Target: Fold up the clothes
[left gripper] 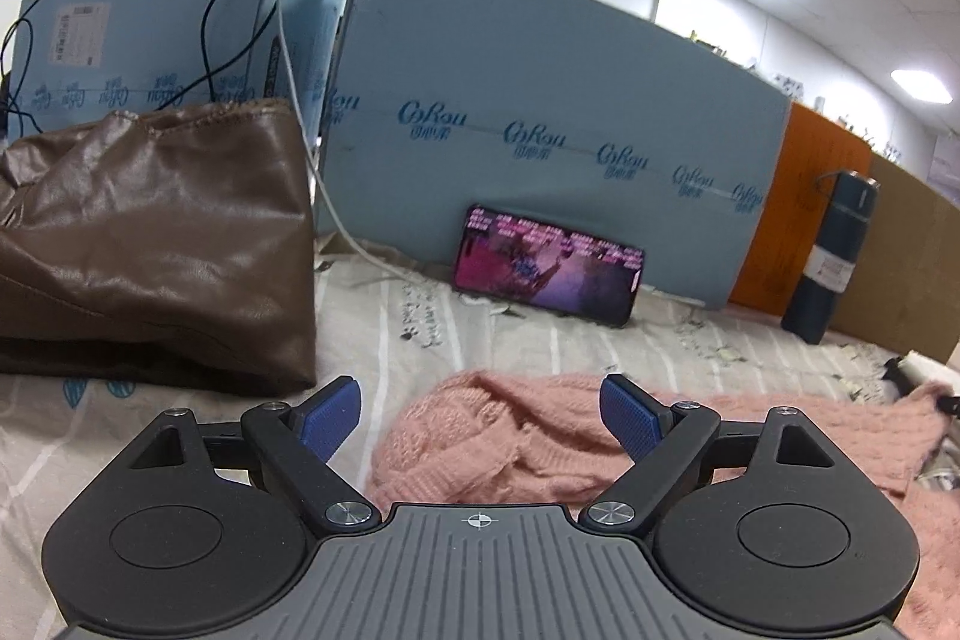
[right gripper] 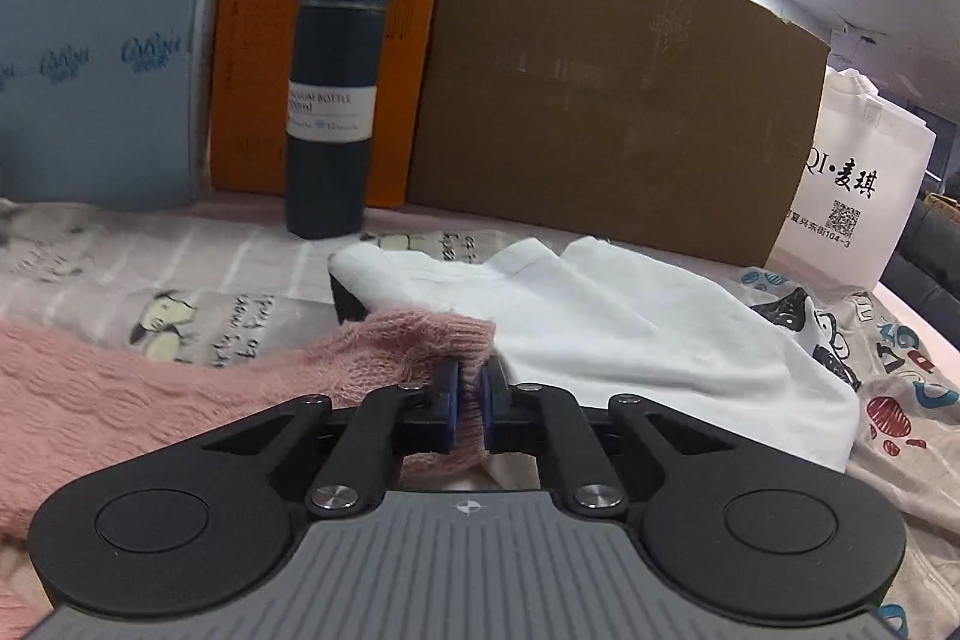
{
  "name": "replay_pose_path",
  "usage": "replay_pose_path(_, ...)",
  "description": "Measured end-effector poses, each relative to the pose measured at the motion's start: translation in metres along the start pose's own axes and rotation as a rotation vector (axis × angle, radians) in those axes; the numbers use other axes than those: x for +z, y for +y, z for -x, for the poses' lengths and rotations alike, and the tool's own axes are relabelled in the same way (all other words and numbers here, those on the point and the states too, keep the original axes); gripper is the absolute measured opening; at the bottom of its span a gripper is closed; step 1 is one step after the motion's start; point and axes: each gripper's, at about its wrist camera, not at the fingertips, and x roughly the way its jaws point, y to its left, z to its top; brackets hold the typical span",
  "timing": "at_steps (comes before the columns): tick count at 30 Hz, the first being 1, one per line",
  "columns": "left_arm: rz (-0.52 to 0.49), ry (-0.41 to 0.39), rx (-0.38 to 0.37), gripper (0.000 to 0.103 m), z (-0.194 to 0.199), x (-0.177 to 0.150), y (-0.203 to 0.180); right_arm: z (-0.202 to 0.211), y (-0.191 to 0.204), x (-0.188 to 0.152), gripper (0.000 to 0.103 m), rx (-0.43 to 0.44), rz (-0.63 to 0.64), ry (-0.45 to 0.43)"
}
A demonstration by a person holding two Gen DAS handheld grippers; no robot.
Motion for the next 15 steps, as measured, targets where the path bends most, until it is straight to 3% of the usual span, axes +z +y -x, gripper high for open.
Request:
replay_pose_path(3, -0.009, 0.005, 0.009, 0.089, -0.001, -0.002, 0.0, -0.006, 0.0, -0.002, 0.007, -0.019, 0.011, 0.019)
replay_pose_path(5, -0.045, -0.01, -0.003, 0.089, 0.011, -0.006, -0.003, -0.002, -0.001, -0.002, 0.014, -0.027, -0.004, 0.015)
replay_pose_path(6, -0.068, -0.017, -0.011, 0.089, 0.019, -0.009, -0.005, 0.006, -0.001, 0.0, 0.021, -0.027, -0.021, -0.002)
replay_pose_path(7, -0.09, -0.025, -0.02, 0.09, 0.026, -0.012, -0.007, 0.014, -0.002, 0.002, 0.043, -0.026, -0.038, -0.019)
replay_pose_path(8, -0.112, -0.033, -0.028, 0.09, 0.033, -0.015, -0.009, 0.022, -0.002, 0.004, 0.056, -0.026, -0.054, -0.036)
replay_pose_path(12, -0.201, -0.064, -0.061, 0.096, 0.061, -0.028, -0.018, 0.055, 0.005, 0.01, 0.061, 0.021, -0.074, -0.099)
replay_pose_path(15, -0.268, -0.088, -0.086, 0.099, 0.082, -0.037, -0.024, 0.075, 0.019, 0.009, 0.061, 0.188, -0.111, -0.091)
